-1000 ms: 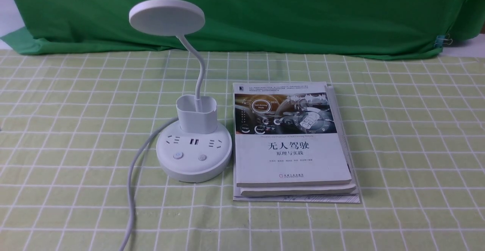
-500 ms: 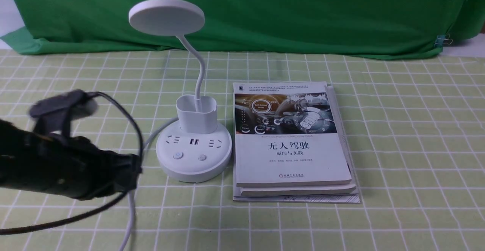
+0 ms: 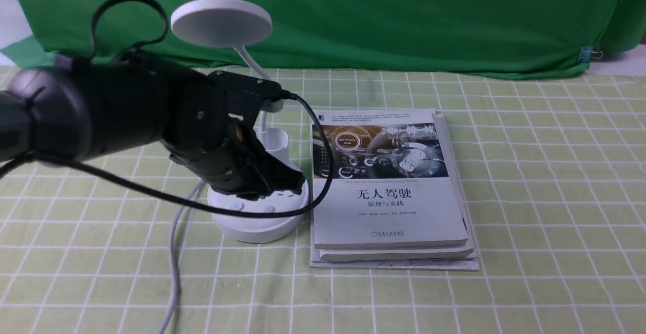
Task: Turn on the table lamp on the green coffee tablecloth with your hand.
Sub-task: 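Press the power button on the lamp base to turn the lamp on with the left gripper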
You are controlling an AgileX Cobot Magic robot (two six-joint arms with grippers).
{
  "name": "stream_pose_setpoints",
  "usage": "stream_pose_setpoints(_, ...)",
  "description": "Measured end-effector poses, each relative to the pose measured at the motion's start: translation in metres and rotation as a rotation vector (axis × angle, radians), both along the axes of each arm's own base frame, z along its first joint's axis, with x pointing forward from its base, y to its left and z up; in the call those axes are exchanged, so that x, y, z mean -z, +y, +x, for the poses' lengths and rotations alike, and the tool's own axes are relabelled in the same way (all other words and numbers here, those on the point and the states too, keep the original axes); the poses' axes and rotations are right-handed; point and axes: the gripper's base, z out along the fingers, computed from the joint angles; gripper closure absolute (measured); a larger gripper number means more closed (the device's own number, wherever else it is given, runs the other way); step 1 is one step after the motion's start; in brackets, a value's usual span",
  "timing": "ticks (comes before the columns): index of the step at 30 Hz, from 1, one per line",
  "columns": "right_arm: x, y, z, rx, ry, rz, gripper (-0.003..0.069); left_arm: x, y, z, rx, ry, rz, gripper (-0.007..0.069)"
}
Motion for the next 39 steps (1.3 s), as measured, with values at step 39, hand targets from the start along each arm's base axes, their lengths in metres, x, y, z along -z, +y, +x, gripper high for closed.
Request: stream_pose_setpoints(39,0.000,0.000,0.000,0.000,0.000,0.000,0.0414,0.038,-0.023,0.011,0.032,0.006,0.122,0.0609)
